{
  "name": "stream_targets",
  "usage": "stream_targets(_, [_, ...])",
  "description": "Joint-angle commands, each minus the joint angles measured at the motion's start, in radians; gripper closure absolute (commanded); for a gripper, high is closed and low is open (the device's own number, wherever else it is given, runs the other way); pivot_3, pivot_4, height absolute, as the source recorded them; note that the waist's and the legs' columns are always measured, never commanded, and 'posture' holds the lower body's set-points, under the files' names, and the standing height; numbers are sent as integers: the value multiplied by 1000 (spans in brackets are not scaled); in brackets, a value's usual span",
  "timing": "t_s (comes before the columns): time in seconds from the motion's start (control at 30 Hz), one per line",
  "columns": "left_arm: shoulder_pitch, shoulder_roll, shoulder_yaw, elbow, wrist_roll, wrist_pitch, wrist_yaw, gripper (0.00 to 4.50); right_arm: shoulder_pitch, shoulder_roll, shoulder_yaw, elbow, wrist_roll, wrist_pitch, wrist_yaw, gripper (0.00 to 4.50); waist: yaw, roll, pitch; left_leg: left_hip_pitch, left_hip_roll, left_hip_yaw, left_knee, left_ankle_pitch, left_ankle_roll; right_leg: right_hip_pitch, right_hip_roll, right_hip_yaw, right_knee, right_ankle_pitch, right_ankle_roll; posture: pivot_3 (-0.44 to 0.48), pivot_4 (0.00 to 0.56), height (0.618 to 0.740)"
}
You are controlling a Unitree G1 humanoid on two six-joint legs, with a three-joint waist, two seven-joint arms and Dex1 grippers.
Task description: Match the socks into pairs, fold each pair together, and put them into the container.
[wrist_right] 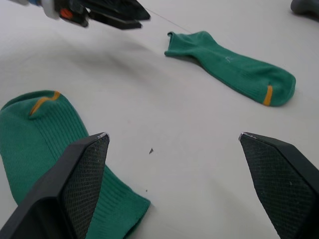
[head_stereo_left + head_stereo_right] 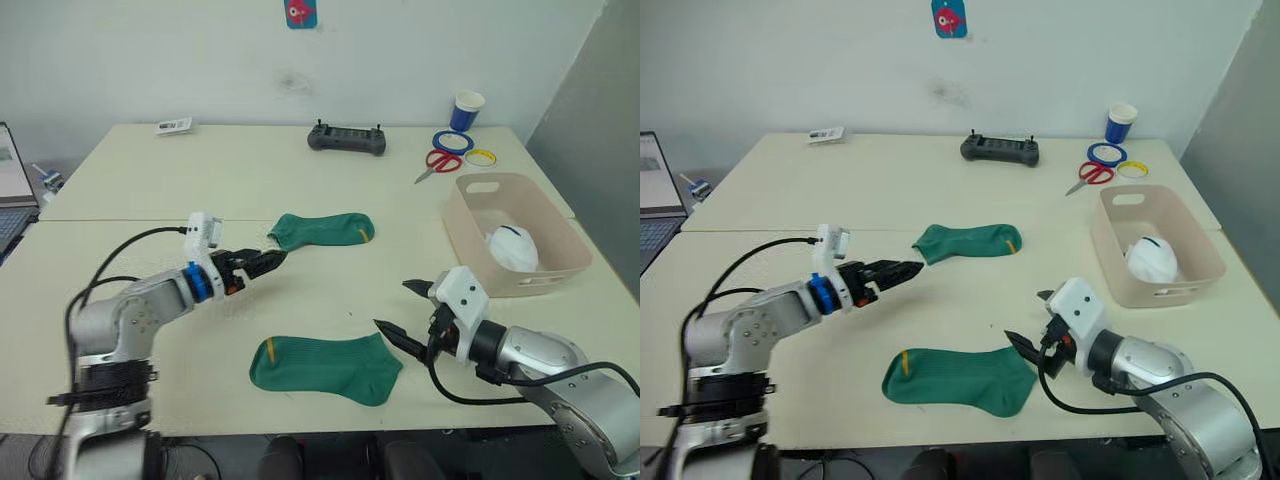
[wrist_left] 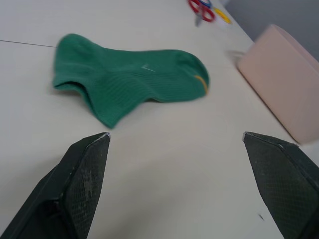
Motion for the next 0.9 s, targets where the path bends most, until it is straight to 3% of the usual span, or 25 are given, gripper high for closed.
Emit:
stream_targets(0.03, [-42, -30, -5, 23, 78, -86, 101, 40, -31, 6, 5, -7, -14, -21, -14, 0, -1, 0, 0, 0, 0, 0, 0, 0, 0, 0, 0, 0, 0, 0, 0, 0, 150, 740])
stream_targets(0.33, [-181, -125, -99, 303, 258, -244, 202, 40, -96, 12, 29, 18, -22, -14, -28, 0, 3, 0, 0, -1, -1, 0, 0, 0, 0, 0, 0, 0, 0, 0, 0, 0, 150, 740])
stream_targets(0.43, [-253, -161, -105, 423, 293, -290, 227, 610, -103, 15, 32, 15, -22, -8, -30, 0, 5, 0, 0, -1, -2, 0, 1, 0, 0, 1, -1, 0, 0, 1, 1, 0, 150, 740])
stream_targets(0.7, [-409, -195, -90, 725, 353, -399, 243, 3079, -95, 17, 28, -4, -18, 12, -41, 0, 3, 0, 0, -1, -3, 0, 1, 0, 0, 1, -1, 0, -1, 1, 2, 0, 150, 740])
stream_targets(0.87, [-386, -193, -86, 702, 343, -380, 208, 4469, -87, 21, 24, -21, -13, 26, -47, 0, 3, 0, 0, -1, -3, 0, 1, 0, 0, 1, -1, 0, -1, 1, 2, 0, 150, 740])
stream_targets(0.9, [-370, -189, -90, 675, 339, -362, 192, 4469, -86, 22, 22, -23, -13, 28, -48, 0, 2, 0, 0, -1, -3, 0, 1, 0, 0, 1, -1, 0, -1, 1, 2, 0, 150, 740])
